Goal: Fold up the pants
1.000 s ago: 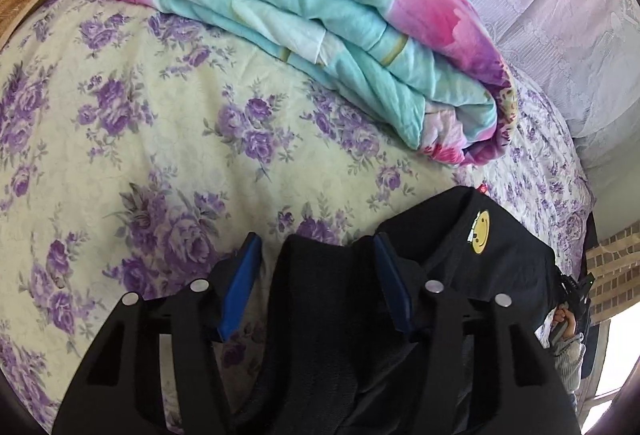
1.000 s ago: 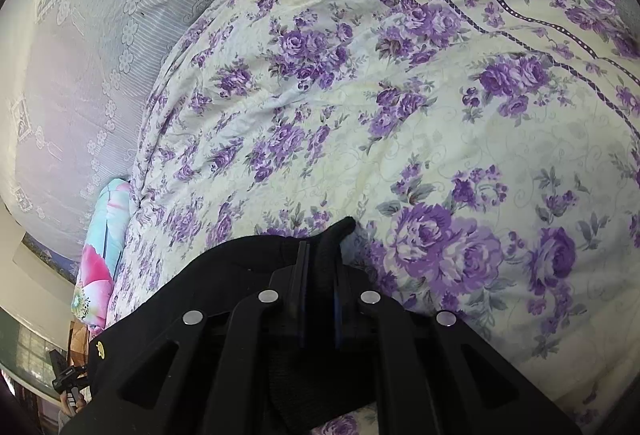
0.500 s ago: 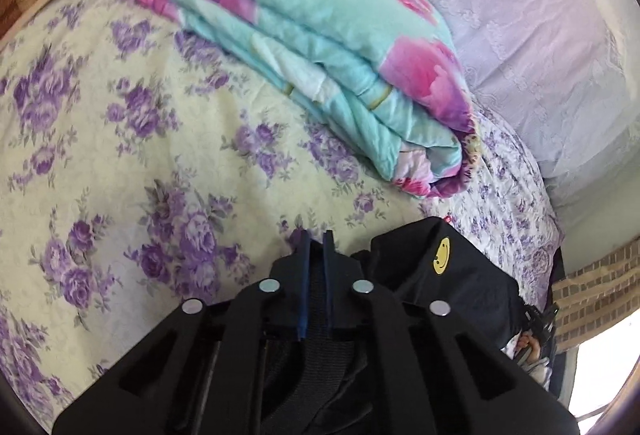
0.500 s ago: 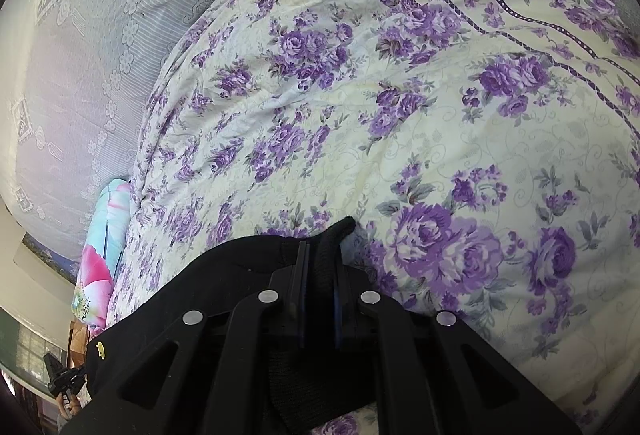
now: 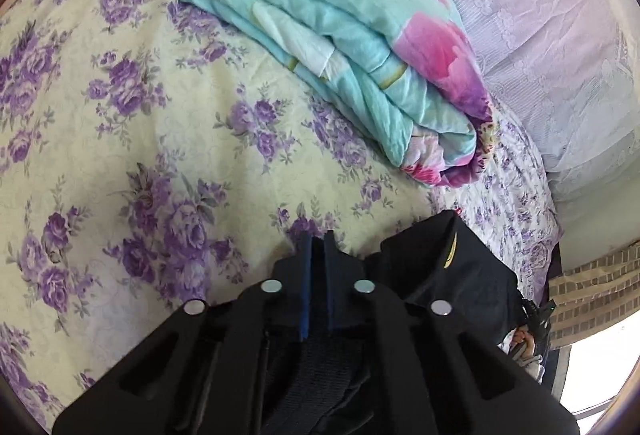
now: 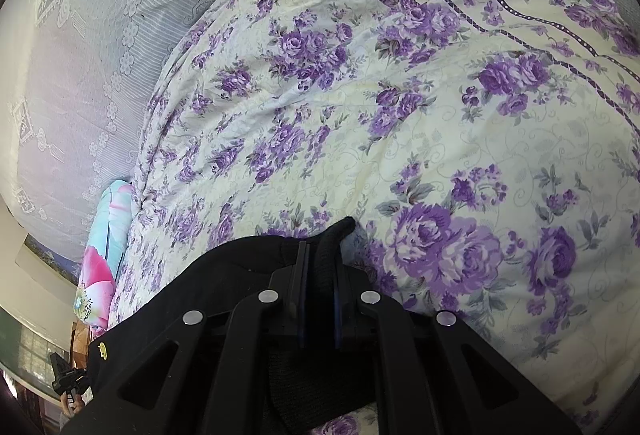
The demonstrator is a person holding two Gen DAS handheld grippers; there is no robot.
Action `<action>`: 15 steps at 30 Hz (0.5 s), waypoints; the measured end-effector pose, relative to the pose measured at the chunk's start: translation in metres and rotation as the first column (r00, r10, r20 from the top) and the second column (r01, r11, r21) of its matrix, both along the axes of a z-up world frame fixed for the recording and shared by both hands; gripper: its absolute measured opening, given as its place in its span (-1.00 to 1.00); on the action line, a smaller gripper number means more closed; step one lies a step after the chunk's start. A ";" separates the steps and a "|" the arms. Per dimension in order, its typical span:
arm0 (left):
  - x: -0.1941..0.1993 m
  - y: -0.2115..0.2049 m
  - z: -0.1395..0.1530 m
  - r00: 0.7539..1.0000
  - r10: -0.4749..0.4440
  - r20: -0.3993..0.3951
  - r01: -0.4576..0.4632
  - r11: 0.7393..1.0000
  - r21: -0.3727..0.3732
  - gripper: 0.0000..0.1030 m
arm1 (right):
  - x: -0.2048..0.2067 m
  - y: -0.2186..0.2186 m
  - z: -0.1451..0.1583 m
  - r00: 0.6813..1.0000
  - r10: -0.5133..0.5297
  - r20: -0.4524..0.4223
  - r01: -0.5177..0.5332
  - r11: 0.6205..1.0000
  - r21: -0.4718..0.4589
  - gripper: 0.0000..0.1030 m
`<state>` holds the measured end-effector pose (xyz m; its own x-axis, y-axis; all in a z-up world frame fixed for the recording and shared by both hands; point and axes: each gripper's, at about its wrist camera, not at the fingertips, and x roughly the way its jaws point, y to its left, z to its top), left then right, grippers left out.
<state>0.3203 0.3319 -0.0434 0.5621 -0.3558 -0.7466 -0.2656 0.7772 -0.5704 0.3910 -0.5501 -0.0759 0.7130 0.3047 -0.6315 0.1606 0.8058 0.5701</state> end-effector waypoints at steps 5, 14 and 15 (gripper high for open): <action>-0.013 0.003 0.022 0.997 0.035 0.069 -0.035 0.999 0.001 -0.97 | -0.001 0.000 0.003 1.000 -0.009 -0.005 0.009 1.000 -0.010 -0.82; -0.051 -0.002 0.070 0.982 0.030 0.186 -0.028 1.000 -0.014 -0.99 | -0.043 0.012 0.063 0.995 -0.007 0.096 0.008 1.000 -0.002 -0.84; -0.057 -0.005 0.073 0.980 0.024 0.197 -0.020 1.000 -0.020 -1.00 | -0.053 0.012 0.072 0.993 -0.002 0.115 0.002 1.000 -0.001 -0.85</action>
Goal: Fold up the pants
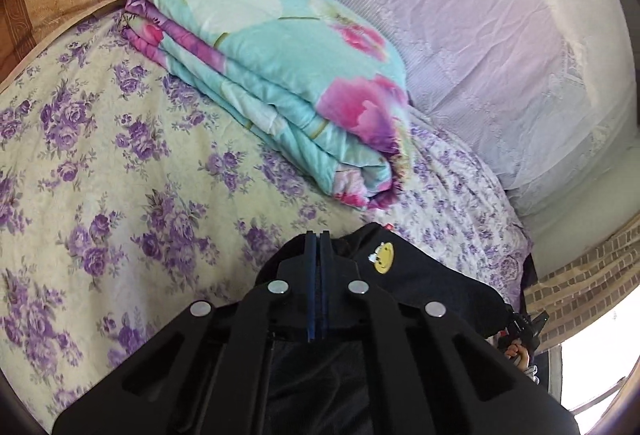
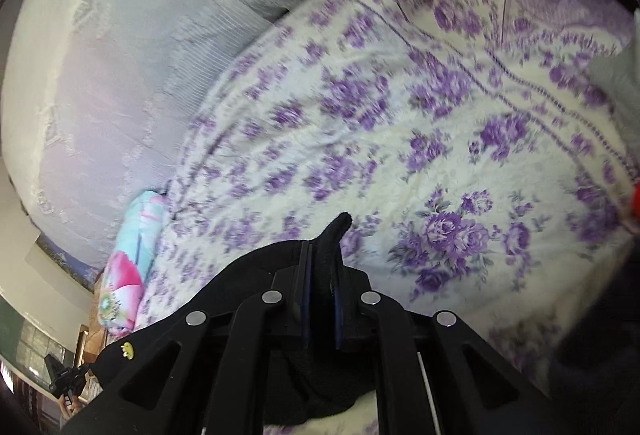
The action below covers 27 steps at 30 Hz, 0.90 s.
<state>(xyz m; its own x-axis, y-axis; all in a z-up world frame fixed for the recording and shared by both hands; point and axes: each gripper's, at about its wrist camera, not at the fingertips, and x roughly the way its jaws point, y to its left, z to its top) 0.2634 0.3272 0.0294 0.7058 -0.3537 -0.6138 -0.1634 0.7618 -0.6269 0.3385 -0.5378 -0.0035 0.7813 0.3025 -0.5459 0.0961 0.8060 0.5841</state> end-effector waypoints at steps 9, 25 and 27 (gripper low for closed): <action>-0.063 -0.003 0.009 0.996 0.004 0.095 0.004 0.997 -0.081 -1.00 | -0.094 0.007 0.044 0.996 0.022 0.084 -0.021 1.000 -0.017 -0.91; 0.033 0.009 -0.039 0.983 -0.102 -0.150 0.111 0.992 0.053 -0.21 | -0.146 0.008 0.041 0.998 0.008 0.070 -0.008 1.000 0.000 -0.91; 0.045 0.008 -0.052 0.975 -0.136 -0.173 0.150 0.986 0.068 -0.04 | -0.145 0.009 0.043 0.998 0.009 0.069 -0.008 1.000 -0.009 -0.91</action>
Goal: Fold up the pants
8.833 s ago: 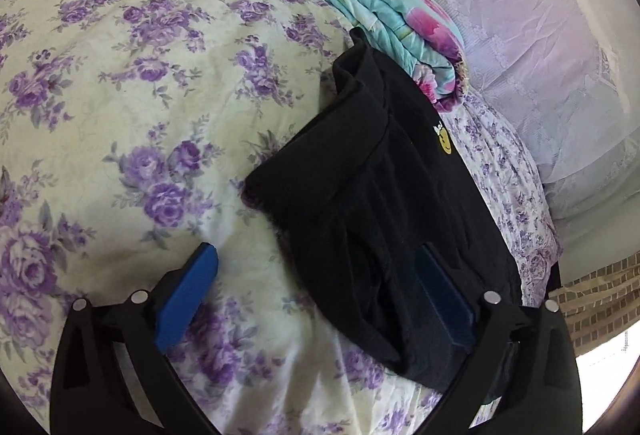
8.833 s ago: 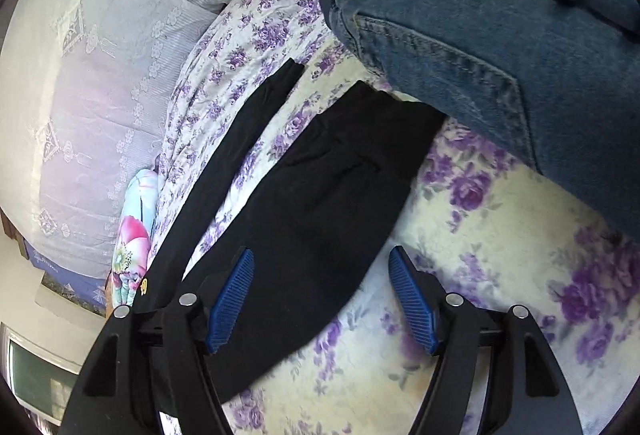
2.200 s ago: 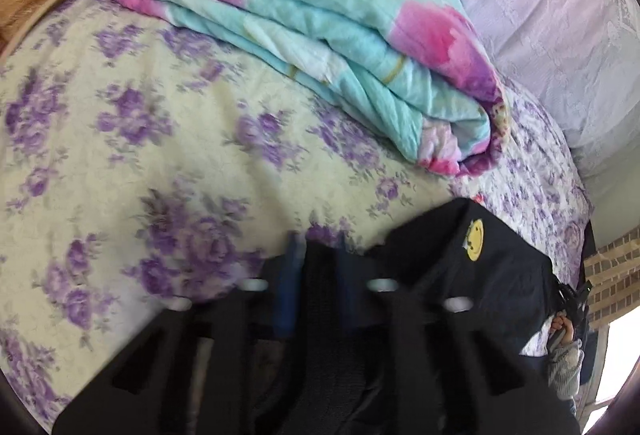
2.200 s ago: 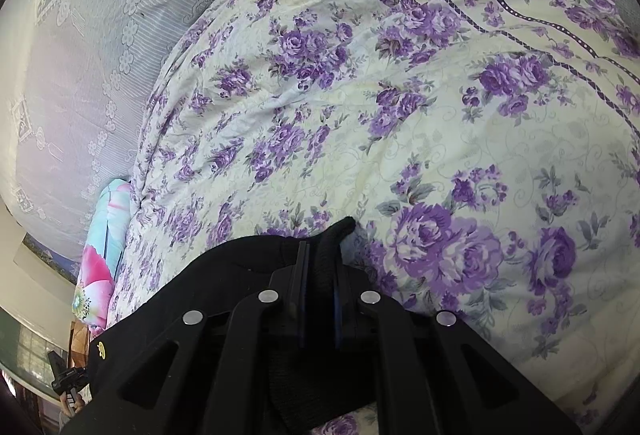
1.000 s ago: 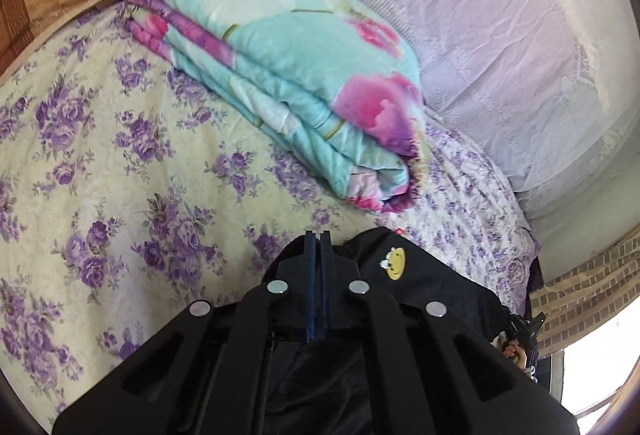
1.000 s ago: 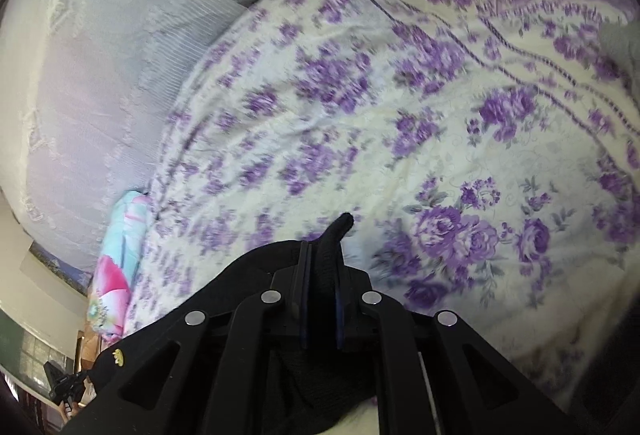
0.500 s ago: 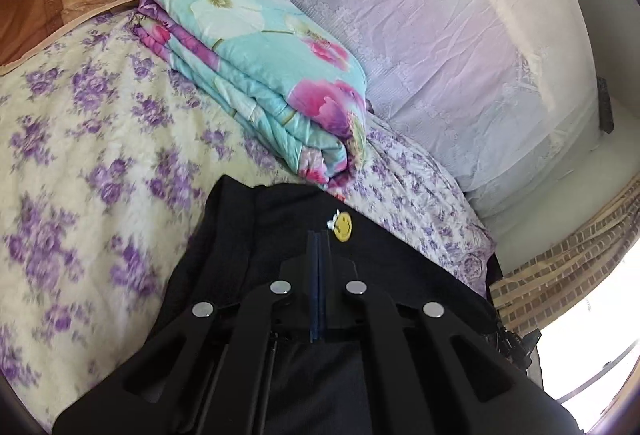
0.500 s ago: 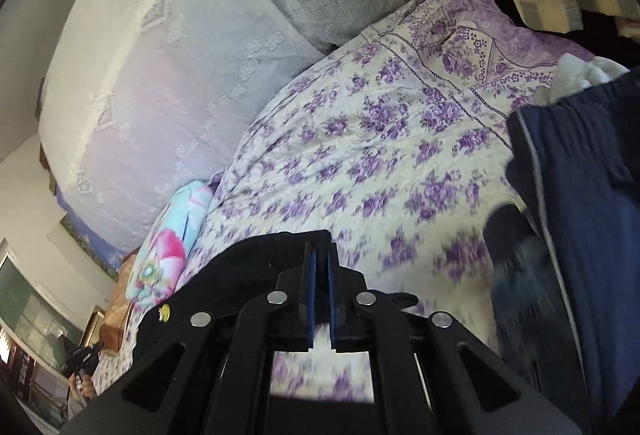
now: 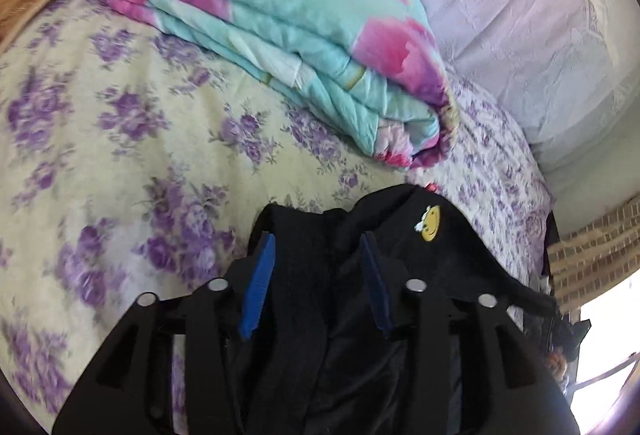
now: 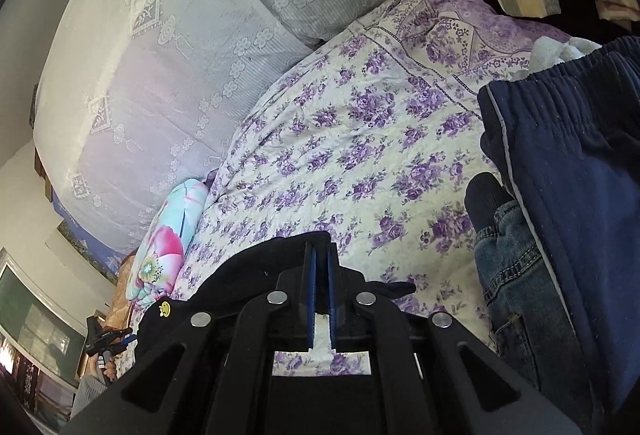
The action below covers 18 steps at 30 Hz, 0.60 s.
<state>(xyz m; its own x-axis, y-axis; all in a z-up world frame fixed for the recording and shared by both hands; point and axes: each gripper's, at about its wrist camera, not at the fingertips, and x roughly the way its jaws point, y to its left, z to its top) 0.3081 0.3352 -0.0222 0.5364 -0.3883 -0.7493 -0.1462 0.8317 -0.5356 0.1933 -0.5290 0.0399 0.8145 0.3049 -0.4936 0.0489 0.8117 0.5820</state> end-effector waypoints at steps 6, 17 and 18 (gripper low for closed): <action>0.010 0.011 -0.021 0.999 0.043 0.011 -0.043 0.999 -0.028 -0.12 | 0.000 0.002 0.006 1.000 -0.003 -0.001 0.003 1.000 -0.018 -0.91; -0.056 0.013 0.030 0.969 0.044 0.243 -0.012 0.991 -0.133 -1.00 | -0.021 -0.008 0.018 0.998 -0.039 0.040 0.039 0.999 0.011 -0.92; -0.064 0.010 0.037 0.964 0.039 0.262 -0.003 0.990 -0.138 -1.00 | -0.028 -0.012 0.021 0.997 -0.047 0.054 0.046 0.999 0.027 -0.92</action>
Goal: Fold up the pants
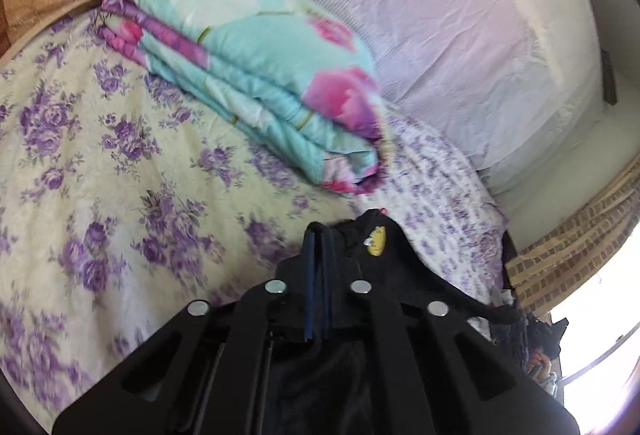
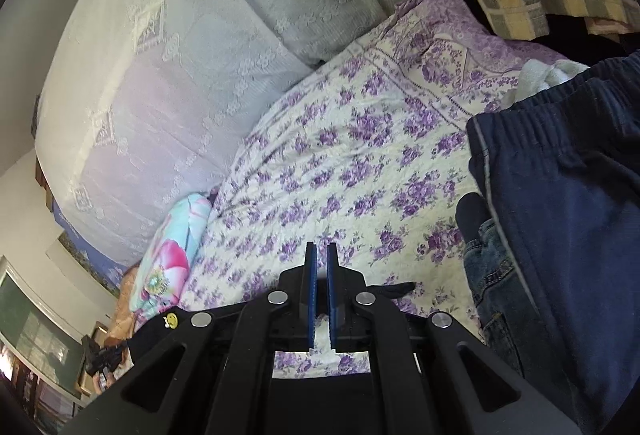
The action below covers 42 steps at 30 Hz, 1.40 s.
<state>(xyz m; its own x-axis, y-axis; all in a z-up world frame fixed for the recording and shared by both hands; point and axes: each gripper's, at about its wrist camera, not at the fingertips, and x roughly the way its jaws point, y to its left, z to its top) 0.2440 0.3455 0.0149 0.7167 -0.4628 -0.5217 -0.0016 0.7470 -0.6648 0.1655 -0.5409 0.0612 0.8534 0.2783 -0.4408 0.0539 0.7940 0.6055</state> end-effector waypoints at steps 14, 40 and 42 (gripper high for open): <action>0.036 -0.004 -0.026 0.982 0.069 -0.174 -0.047 0.991 0.126 -0.39 | -0.005 0.007 -0.029 0.997 0.048 -0.064 -0.044 0.997 0.068 -0.92; -0.020 -0.035 0.032 0.995 -0.049 0.088 0.047 0.999 0.025 -0.97 | -0.040 0.068 -0.123 0.959 0.058 -0.277 0.095 0.856 0.508 -0.84; -0.024 -0.034 0.031 0.995 -0.042 0.094 0.041 0.999 0.016 -0.97 | -0.029 0.061 -0.127 0.944 0.006 -0.330 0.170 0.848 0.502 -0.71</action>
